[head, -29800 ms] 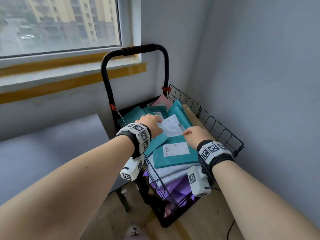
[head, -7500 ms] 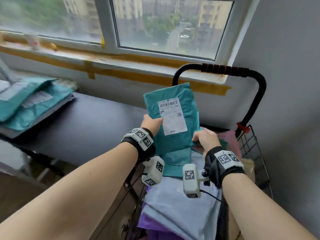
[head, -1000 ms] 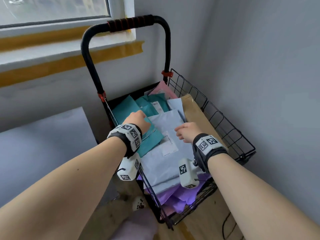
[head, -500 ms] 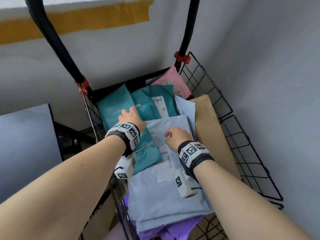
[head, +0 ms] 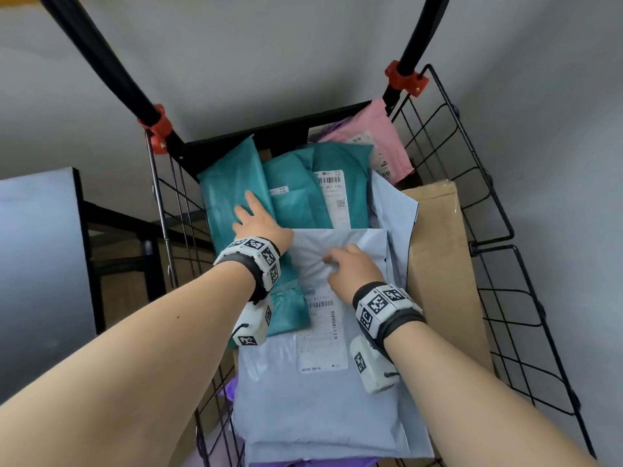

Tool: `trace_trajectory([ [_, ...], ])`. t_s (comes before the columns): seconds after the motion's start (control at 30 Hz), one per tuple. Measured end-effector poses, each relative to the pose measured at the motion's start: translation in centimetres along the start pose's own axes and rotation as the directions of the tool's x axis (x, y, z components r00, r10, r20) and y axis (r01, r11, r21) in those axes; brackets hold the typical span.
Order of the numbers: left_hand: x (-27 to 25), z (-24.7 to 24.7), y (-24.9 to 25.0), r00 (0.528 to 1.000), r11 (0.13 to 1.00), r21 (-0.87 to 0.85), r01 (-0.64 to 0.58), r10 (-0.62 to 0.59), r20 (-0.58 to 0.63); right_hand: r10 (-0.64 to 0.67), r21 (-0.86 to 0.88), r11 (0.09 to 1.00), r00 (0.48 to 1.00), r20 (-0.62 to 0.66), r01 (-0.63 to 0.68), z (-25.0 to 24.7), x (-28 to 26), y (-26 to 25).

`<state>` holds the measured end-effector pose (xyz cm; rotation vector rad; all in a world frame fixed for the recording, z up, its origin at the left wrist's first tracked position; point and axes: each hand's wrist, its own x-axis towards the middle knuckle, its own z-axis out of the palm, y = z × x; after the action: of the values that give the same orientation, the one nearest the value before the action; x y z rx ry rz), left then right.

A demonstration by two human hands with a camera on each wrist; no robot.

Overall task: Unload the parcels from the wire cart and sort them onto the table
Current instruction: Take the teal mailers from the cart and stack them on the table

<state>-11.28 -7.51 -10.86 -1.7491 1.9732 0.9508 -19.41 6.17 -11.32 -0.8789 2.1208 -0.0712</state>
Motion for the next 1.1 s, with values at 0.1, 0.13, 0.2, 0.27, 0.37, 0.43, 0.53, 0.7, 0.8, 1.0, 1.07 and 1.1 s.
trace_trajectory([
  [0.1, -0.7, -1.3, -0.2, 0.998, 0.997, -0.052, 0.048, -0.050, -0.042, 0.008, 0.064, 0.998, 1.000, 0.023, -0.010, -0.7, -0.2, 0.2],
  [0.13, -0.9, -2.0, -0.5, 0.996, 0.997, -0.063, 0.050, -0.054, -0.068, 0.010, 0.078, 0.997, 1.000, 0.028, -0.013, -1.0, -0.3, 0.3],
  [0.2, -1.4, -3.5, -1.3, 0.993, 0.994, -0.099, 0.049, -0.060, -0.106, 0.014, 0.105, 0.994, 1.000, 0.026, -0.016, -1.7, -0.6, 0.1],
  [0.27, -2.4, -5.1, -2.0, 0.988, 0.986, -0.165, 0.034, -0.058, -0.143, 0.014, 0.134, 0.991, 1.000, 0.000, -0.014, -2.4, -1.1, -0.6],
  [0.37, -4.6, -7.3, -2.8, 0.976, 0.958, -0.286, 0.004, -0.066, -0.208, -0.031, 0.145, 0.989, 0.999, -0.029, 0.035, -3.5, -2.3, -2.1],
  [0.43, -6.5, -8.3, -3.1, 0.972, 0.930, -0.366, -0.040, -0.048, -0.228, -0.082, 0.125, 0.988, 0.996, -0.041, 0.086, -4.1, -3.7, -3.4],
  [0.53, -9.3, -9.9, -2.8, 0.968, 0.874, -0.475, -0.104, -0.021, -0.251, -0.138, 0.115, 0.983, 0.988, -0.075, 0.146, -5.2, -5.8, -5.0],
  [0.7, -14.7, -11.3, -1.6, 0.971, 0.803, -0.567, -0.184, 0.060, -0.229, -0.119, 0.258, 0.952, 0.975, -0.189, 0.166, -7.5, -9.1, -5.6],
  [0.8, -16.7, -11.4, -2.2, 0.975, 0.728, -0.659, -0.188, 0.060, -0.212, -0.090, 0.531, 0.832, 0.984, -0.155, 0.160, -8.7, -11.1, -4.9],
  [1.0, -20.7, -12.0, -6.2, 0.956, 0.662, -0.719, -0.212, -0.012, -0.292, -0.275, 0.708, 0.674, 0.961, -0.024, 0.211, -8.3, -14.8, -6.6],
  [1.07, -22.1, -12.7, -8.2, 0.935, 0.675, -0.704, -0.223, -0.056, -0.350, -0.312, 0.675, 0.692, 0.949, -0.042, 0.257, -7.4, -16.0, -8.5],
  [1.1, -22.8, -13.2, -9.4, 0.922, 0.679, -0.697, -0.229, -0.077, -0.378, -0.335, 0.661, 0.696, 0.941, -0.048, 0.281, -6.9, -16.9, -9.7],
])
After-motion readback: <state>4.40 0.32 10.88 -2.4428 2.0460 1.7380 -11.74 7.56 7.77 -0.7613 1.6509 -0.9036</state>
